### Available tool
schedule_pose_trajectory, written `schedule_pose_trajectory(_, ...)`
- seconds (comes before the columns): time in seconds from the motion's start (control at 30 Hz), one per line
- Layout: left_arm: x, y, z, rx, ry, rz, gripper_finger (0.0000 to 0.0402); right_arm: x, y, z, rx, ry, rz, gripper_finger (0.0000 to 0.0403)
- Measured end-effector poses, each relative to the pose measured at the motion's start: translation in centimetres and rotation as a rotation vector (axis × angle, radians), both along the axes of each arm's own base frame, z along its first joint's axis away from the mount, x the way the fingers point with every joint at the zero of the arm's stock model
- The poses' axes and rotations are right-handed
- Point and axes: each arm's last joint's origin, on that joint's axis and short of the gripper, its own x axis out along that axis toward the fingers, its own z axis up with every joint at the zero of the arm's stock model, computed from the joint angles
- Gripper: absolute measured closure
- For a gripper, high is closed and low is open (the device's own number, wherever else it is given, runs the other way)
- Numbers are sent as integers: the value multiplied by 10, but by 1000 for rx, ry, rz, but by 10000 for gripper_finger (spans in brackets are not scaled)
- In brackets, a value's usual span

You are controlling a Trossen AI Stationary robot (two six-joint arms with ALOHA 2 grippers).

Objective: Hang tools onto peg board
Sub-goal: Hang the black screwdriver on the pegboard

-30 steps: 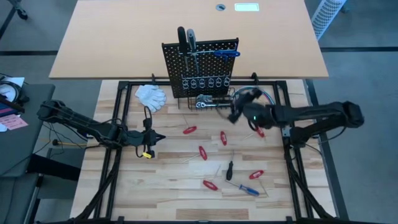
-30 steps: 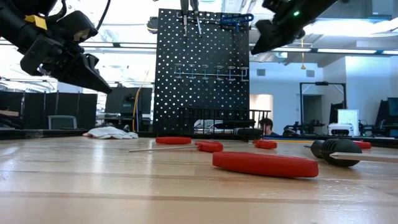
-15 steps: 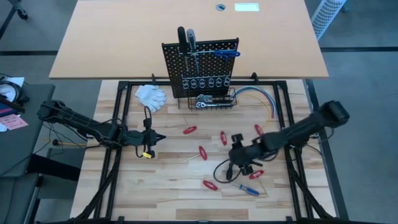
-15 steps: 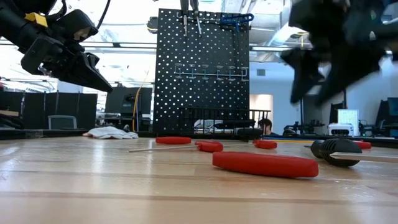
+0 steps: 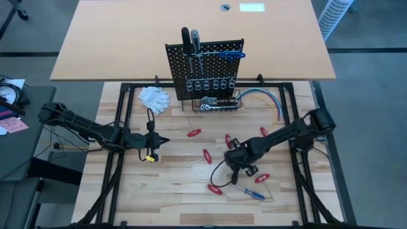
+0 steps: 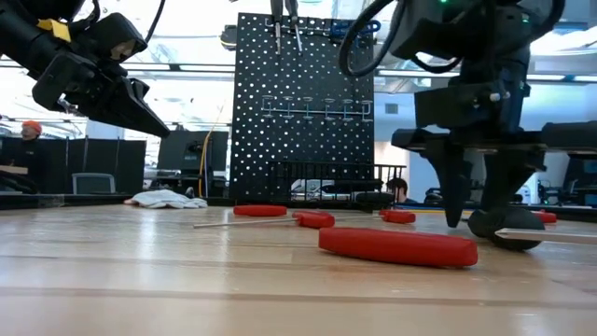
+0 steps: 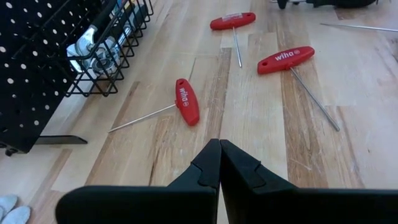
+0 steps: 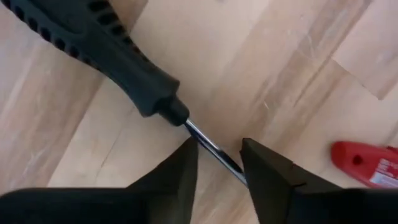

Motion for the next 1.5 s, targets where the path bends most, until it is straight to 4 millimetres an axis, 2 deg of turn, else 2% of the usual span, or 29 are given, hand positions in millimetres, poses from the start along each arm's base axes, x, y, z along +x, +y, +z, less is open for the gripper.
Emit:
schedule_pose_trajectory(0.13,0,0,0,0,0,1,401,7,1,-2,25,27,-9,319)
schedule_pose_trajectory(0.27,0,0,-1,-3,6,2,402,10,1,1,67,14,-118,379)
schedule_pose_trajectory(0.37,-1,0,-1,-8,13,-2,401,11,2,7,124,-33,-215,393)
schedule_pose_trajectory(0.53,-1,0,-1,-8,13,-2,401,31,8,31,264,-356,-351,398)
schedule_pose_trajectory(0.63,-1,0,-1,-8,14,-2,401,47,4,48,324,-637,-364,399)
schedule_pose_trajectory(0.73,-1,0,-1,-9,12,-2,402,63,-14,67,293,-905,-402,401)
schedule_pose_trajectory(0.83,-1,0,-1,-9,12,-2,401,74,-47,95,282,-1158,-479,401)
schedule_pose_trajectory(0.97,-1,0,-1,-9,11,-2,401,81,-96,145,242,-1372,-576,400)
schedule_pose_trajectory(1.07,-1,0,-1,-6,12,-3,401,80,-123,186,175,-1484,-651,400)
schedule_pose_trajectory(1.13,-1,0,-1,-5,16,-4,401,77,-136,208,101,-1513,-730,400)
schedule_pose_trajectory(1.23,-1,0,-2,-4,23,-3,402,74,-152,229,-13,-1495,-850,400)
schedule_pose_trajectory(1.37,-1,0,-2,-5,21,-3,401,69,-168,244,-57,-1472,-983,400)
schedule_pose_trajectory(1.5,-1,0,-2,-4,19,-3,401,66,-177,249,-50,-1497,-1034,400)
